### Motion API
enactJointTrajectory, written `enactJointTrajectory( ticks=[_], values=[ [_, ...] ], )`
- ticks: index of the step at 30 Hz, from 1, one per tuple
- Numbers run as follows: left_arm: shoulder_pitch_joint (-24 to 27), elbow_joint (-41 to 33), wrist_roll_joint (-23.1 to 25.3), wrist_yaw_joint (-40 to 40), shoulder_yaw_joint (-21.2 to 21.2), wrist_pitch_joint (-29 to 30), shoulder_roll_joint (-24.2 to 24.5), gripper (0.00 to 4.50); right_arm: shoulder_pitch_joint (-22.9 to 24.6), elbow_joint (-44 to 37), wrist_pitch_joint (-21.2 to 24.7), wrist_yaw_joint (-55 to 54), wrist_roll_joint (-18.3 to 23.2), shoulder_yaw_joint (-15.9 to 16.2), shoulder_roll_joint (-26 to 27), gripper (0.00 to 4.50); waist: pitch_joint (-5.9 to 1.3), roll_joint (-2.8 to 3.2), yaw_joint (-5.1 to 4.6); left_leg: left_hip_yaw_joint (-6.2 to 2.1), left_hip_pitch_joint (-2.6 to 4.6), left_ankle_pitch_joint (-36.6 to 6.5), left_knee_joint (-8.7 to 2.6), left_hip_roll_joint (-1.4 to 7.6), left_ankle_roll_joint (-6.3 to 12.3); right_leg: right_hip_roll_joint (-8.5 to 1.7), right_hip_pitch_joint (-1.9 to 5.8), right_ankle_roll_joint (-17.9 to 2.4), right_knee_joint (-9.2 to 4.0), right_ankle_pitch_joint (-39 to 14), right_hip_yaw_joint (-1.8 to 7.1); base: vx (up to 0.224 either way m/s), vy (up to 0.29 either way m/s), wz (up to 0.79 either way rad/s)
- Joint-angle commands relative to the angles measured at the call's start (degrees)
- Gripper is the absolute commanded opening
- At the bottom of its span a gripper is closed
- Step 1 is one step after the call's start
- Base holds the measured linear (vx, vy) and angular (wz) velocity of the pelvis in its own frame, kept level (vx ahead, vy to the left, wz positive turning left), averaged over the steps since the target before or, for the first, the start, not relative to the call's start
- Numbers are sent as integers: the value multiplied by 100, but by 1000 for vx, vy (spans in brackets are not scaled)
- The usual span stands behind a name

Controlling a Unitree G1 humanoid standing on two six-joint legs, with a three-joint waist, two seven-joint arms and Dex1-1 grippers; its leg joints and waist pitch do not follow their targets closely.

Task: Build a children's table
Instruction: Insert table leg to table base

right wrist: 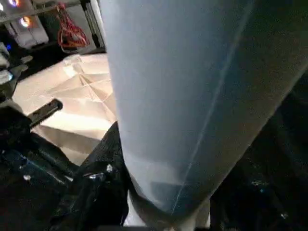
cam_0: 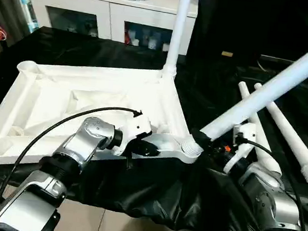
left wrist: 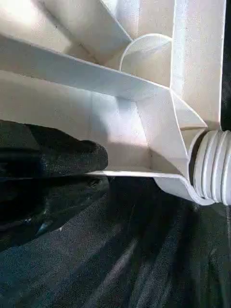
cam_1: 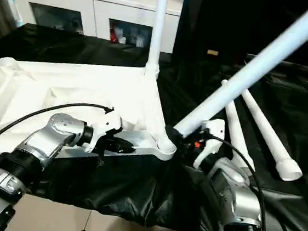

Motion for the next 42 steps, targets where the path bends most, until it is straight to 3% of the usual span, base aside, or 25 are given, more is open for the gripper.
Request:
enactJointTrajectory(
  ticks=[1,4,5,6,8,9,10,11,13,14,18,22,25,30,32,33,36,37,42],
  values=[
    [-144,102,148,178,-3,24,39,0,81,290,221,-3,-415,402,-100,187,-228,37,-65,-272,170,-2681,-535,414,-242,-653,27,-472,-717,-3461,345,0,0,0],
    [-149,93,205,69,-87,-30,83,0,-216,439,283,88,-563,585,-196,187,-251,19,-90,-294,114,-2520,-581,421,-229,-648,96,-486,-681,-3218,339,0,0,0],
    [-149,93,205,69,-87,-30,83,0,-216,439,283,88,-563,585,-196,187,-252,33,-93,-282,115,-2463,-590,425,-222,-641,95,-523,-680,-3082,342,0,0,0],
    [-159,107,251,-36,-147,-83,119,0,-484,614,331,205,-664,696,-267,187,-252,-6,-101,-265,134,-2466,-582,421,-207,-643,76,-560,-687,-3030,345,0,0,0],
    [-159,95,268,-98,-172,-98,150,0,-633,723,381,344,-725,794,-330,187,-240,3,-133,-264,117,-2429,-586,417,-196,-643,88,-591,-684,-3026,345,0,0,0],
    [-158,83,277,-139,-187,-105,171,0,-726,793,415,439,-764,859,-372,187,-244,6,-151,-262,144,-2488,-566,410,-197,-647,74,-616,-686,-3080,340,0,0,0],
    [-160,65,287,-187,-202,-97,191,0,-801,838,493,585,-803,949,-443,187,-240,-51,-177,-252,139,-2459,-567,409,-173,-640,78,-614,-696,-3102,340,0,0,0],
    [-160,65,287,-187,-202,-97,191,0,-801,838,493,585,-803,949,-443,187,-238,-14,-169,-243,161,-2414,-550,410,-153,-649,55,-627,-700,-3122,356,0,0,0],
    [-161,20,319,-290,-240,-89,239,0,-909,905,594,939,-857,1134,-593,187,-245,-60,-169,-226,155,-2285,-546,413,-105,-644,65,-665,-694,-3032,365,0,0,0],
    [-161,20,319,-290,-240,-89,239,0,-909,905,594,939,-857,1134,-593,187,-256,-34,-153,-225,142,-2166,-551,430,-88,-640,74,-713,-663,-2825,375,0,0,0],
    [-144,-148,340,-502,-330,-55,342,0,-1060,1047,634,1420,-901,1353,-765,187,-299,-55,-135,-188,125,-1888,-549,446,-74,-612,106,-1010,-544,-1924,390,0,0,0],
    [-140,-194,342,-560,-350,-47,365,0,-1084,1079,620,1501,-916,1386,-790,187,-311,-68,-124,-158,110,-1700,-520,431,-12,-607,121,-1122,-504,-1636,400,0,0,0],
    [-147,-369,327,-839,-405,-63,455,0,-1090,1116,458,1881,-873,1460,-887,187,-296,-123,-115,-164,77,-1612,-516,429,32,-613,129,-1083,-498,-1716,401,0,0,0],
    [-325,-384,315,-1168,-434,-130,585,0,-1006,1084,29,2483,-765,1510,-978,187,-286,-92,-59,-152,68,-1409,-514,436,143,-576,135,-1188,-433,-1242,394,0,0,0],
    [-345,-379,314,-1184,-434,-126,604,0,-1003,1094,-2,2534,-741,1499,-970,187,-296,-105,-41,-147,76,-1323,-511,441,173,-564,149,-1277,-399,-992,385,0,0,0],
    [-361,-393,275,-1195,-388,-75,644,0,-961,1033,-35,2588,-676,1472,-938,187,-308,-132,-28,-141,75,-1286,-504,441,190,-572,161,-1303,-390,-944,382,0,0,0],
    [-342,-443,284,-1094,-338,1,676,0,-908,982,-39,2557,-618,1408,-879,187,-286,-90,4,-146,76,-1340,-517,441,171,-588,154,-1288,-412,-1110,385,0,0,0],
    [-333,-476,290,-1085,-327,27,682,0,-896,981,-65,2591,-614,1400,-867,187,-292,-120,1,-146,81,-1398,-522,447,149,-590,158,-1269,-422,-1192,386,0,0,0],
    [-350,-438,281,-1012,-279,78,646,0,-836,1047,-222,2642,-676,1430,-808,187,-279,-105,1,-158,88,-1525,-542,449,87,-593,146,-1219,-447,-1402,389,0,0,0]
  ],
)
